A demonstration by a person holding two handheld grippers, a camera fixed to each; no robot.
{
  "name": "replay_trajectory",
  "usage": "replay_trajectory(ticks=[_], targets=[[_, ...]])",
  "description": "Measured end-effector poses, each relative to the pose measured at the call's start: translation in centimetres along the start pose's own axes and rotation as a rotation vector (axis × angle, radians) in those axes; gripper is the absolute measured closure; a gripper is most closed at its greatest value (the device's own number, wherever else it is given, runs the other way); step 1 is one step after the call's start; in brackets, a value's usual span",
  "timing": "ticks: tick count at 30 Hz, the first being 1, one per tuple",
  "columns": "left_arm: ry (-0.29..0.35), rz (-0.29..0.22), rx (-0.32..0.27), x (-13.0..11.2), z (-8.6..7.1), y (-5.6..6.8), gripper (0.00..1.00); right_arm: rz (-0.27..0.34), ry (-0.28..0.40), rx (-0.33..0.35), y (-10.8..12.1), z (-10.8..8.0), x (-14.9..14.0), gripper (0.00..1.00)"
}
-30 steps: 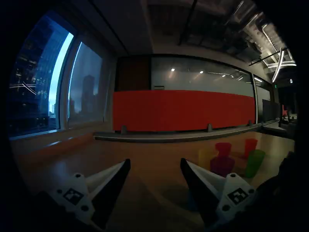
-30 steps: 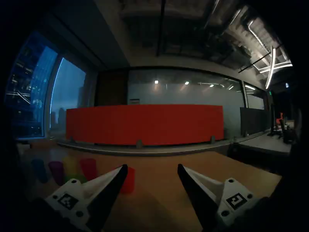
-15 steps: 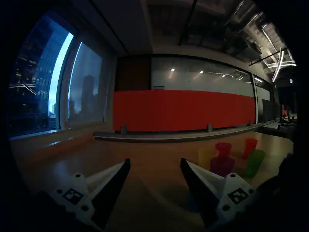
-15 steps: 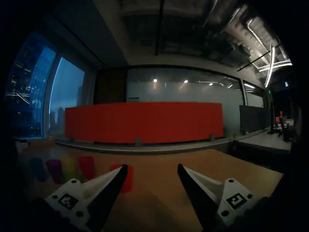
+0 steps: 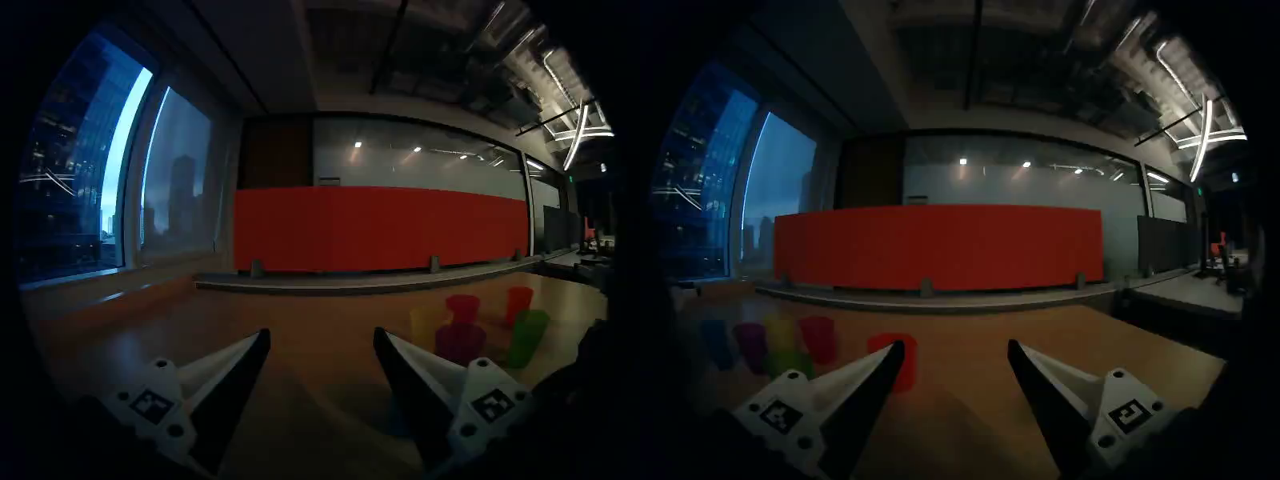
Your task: Pour water
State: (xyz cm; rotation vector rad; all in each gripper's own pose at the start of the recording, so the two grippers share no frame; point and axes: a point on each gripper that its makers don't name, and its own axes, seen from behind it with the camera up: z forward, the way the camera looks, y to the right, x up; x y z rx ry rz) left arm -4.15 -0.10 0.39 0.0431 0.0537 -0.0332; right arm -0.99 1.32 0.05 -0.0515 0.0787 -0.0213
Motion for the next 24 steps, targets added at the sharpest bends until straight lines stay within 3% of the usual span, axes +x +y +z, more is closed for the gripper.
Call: replay_trajectory(ticks=[24], targets=[[0.0,0.0,0.0,-0.08,0.01,0.02,0.04,-0.008,-0.027,-0.004,-0.25,0.08,-0.74,0.0]])
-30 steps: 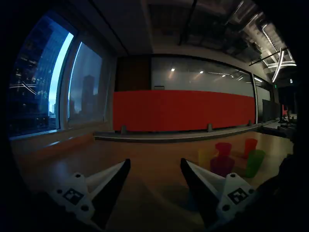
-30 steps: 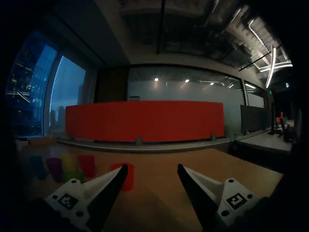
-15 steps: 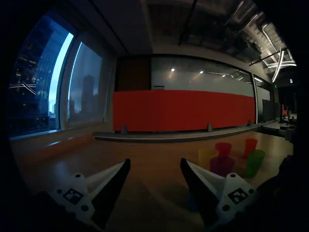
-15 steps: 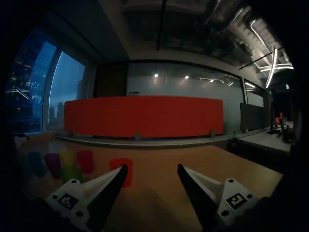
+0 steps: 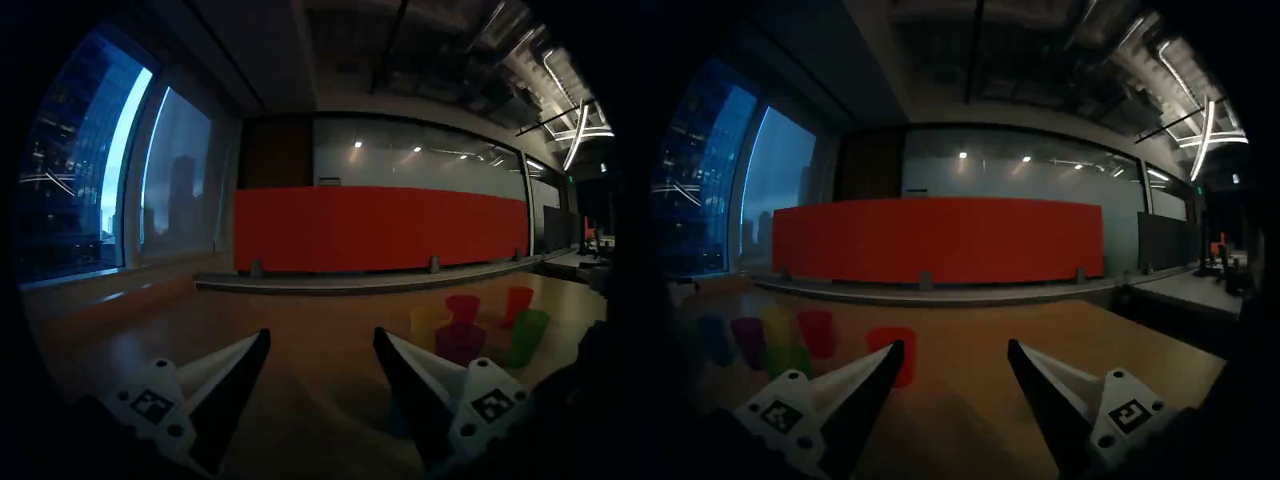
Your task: Pour water
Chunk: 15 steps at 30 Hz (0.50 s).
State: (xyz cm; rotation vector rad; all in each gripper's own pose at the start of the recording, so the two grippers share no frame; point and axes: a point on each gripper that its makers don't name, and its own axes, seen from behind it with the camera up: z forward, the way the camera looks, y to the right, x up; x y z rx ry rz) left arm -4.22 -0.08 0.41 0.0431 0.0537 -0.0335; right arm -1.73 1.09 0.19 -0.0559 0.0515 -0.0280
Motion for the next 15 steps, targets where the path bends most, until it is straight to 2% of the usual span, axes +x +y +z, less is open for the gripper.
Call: replay_trajectory(ticks=[15], targets=[[0.0,0.0,0.0,0.04,-0.02,0.03,0.04,-0.001,-0.001,0.0,-0.02,0.04,0.1,0.0]])
